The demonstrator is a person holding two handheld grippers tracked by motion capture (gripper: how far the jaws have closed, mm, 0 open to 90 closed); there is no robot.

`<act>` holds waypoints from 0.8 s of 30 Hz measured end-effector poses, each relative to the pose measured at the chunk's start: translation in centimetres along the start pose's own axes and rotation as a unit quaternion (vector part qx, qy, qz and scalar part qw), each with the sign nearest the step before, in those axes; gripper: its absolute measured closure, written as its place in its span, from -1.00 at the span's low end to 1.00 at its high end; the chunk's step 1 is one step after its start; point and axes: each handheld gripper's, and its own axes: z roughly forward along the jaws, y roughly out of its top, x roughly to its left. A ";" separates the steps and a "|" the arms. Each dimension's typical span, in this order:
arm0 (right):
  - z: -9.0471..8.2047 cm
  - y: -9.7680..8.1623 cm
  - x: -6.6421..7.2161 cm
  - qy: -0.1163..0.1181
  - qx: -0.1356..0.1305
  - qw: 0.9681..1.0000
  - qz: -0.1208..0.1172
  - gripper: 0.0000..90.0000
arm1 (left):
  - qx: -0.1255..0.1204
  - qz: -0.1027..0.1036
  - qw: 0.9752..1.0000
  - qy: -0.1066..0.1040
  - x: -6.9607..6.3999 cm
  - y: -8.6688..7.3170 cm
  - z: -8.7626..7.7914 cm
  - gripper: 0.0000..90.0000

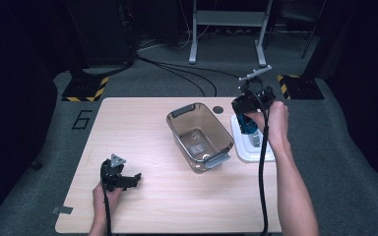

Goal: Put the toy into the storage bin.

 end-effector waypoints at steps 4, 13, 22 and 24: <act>-0.5 0.8 0.5 0.002 -0.006 1.000 -0.004 -0.46 | 0.000 0.000 1.000 0.000 0.0 0.0 0.0 -0.99; -0.9 2.1 1.7 0.010 -0.014 1.000 -0.017 -0.46 | 0.000 0.000 1.000 0.000 0.0 0.0 0.0 -0.99; -0.5 3.2 3.8 0.028 -0.022 0.999 -0.038 -0.46 | 0.000 0.000 1.000 0.000 0.0 0.0 0.0 -0.99; -0.4 3.4 4.3 0.032 -0.023 0.998 -0.039 -0.46 | 0.000 0.000 1.000 0.000 0.0 0.0 0.0 -0.99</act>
